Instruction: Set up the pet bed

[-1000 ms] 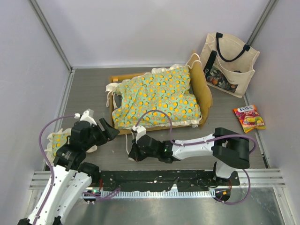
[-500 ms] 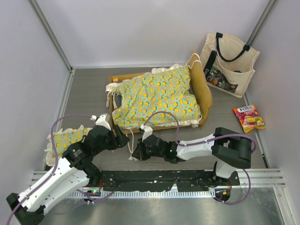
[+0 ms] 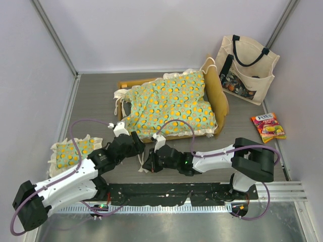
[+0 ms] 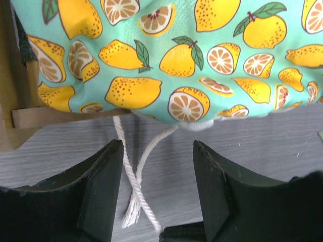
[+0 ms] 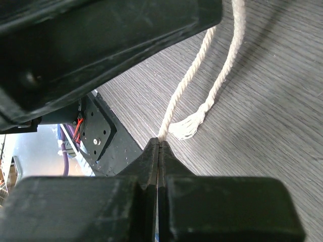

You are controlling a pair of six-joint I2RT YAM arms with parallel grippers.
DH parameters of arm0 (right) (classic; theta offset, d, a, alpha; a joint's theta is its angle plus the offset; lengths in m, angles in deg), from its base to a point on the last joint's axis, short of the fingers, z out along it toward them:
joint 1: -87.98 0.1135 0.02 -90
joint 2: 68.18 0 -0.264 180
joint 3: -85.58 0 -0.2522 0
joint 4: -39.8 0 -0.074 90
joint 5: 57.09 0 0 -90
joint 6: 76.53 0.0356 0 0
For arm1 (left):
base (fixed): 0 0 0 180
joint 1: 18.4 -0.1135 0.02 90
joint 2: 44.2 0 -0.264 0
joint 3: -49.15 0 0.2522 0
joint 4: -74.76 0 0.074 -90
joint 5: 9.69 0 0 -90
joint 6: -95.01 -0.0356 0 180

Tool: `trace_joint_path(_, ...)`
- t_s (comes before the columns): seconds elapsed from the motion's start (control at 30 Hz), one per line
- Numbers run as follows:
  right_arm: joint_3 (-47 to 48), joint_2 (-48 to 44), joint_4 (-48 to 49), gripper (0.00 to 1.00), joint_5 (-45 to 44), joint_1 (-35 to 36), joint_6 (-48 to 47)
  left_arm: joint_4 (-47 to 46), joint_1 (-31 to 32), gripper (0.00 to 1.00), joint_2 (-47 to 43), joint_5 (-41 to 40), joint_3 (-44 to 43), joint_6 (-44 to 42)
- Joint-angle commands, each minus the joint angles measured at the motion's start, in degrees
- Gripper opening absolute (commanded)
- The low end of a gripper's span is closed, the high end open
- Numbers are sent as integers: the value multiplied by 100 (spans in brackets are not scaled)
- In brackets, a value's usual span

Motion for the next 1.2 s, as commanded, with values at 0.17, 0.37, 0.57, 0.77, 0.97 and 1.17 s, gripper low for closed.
trace_joint_path(0.17, -53, -282, 224, 1, -126, -7, -103, -1276, 237, 59, 614, -679, 57, 234)
trace_joint_path(0.37, -79, -273, 242, 1, -117, -7, -121, -1443, 334, 49, 922, -925, 22, 330)
trace_joint_path(0.57, -97, -247, 225, 1, -117, -7, -129, -1434, 325, 41, 835, -1206, 57, 313)
trace_joint_path(0.77, -97, -238, 207, 1, -161, -7, -147, -1434, 334, 18, 887, -1172, 57, 225)
trace_joint_path(0.97, -79, -247, 163, 1, -178, -7, -156, -1364, 334, 0, 668, -908, 338, 339)
trace_joint_path(1.17, -44, -221, 145, 1, -187, -16, -165, -1109, 386, 0, 106, -601, 935, 603)
